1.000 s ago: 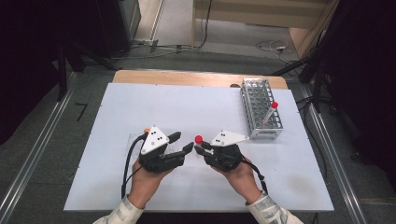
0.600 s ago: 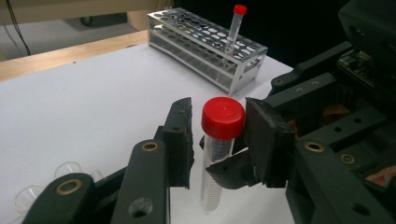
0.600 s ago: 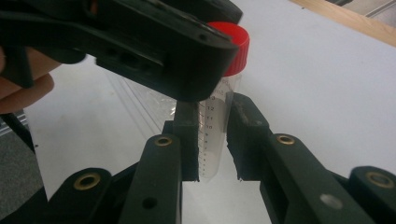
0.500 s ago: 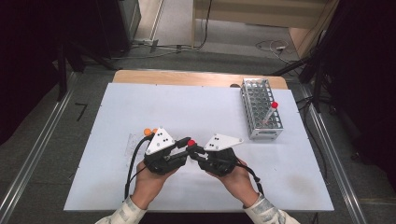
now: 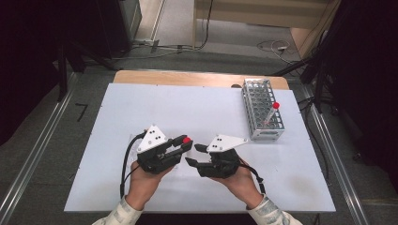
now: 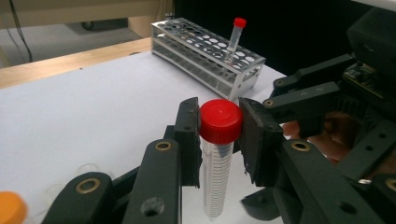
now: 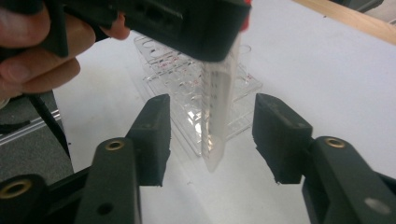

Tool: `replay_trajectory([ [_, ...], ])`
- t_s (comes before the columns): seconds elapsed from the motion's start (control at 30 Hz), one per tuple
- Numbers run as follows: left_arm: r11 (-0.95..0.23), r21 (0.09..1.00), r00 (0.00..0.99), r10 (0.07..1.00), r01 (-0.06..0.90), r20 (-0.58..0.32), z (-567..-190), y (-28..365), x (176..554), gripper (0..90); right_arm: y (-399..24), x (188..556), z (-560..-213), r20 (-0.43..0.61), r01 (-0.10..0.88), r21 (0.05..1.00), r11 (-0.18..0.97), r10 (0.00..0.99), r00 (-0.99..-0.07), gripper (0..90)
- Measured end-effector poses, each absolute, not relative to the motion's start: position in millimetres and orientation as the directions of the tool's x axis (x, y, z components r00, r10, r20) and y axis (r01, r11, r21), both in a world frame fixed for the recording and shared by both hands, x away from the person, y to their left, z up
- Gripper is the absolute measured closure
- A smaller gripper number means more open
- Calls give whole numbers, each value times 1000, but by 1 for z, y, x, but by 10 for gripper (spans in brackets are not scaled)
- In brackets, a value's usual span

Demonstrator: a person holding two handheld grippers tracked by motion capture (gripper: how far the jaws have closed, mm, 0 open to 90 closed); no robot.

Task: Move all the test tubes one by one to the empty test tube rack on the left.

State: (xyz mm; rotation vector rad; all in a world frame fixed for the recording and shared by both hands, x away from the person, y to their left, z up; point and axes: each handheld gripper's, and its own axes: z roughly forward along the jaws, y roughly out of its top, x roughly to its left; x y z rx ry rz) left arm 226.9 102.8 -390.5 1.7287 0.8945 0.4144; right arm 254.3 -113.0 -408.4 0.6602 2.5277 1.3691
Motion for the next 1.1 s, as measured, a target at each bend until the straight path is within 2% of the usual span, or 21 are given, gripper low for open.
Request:
replay_trajectory([
  [0.1,-107,928,648,744,358,-164,-386,109,226,705,-116,255,-407,45,293,834,468,472,-881,404],
  [0.67,-35,940,572,801,339,-176,-367,154,220,705,-139,264,-400,33,312,843,437,537,-843,305],
  [1.1,-21,934,487,858,358,-167,-368,185,226,705,-152,268,-399,41,333,845,419,570,-821,292],
])
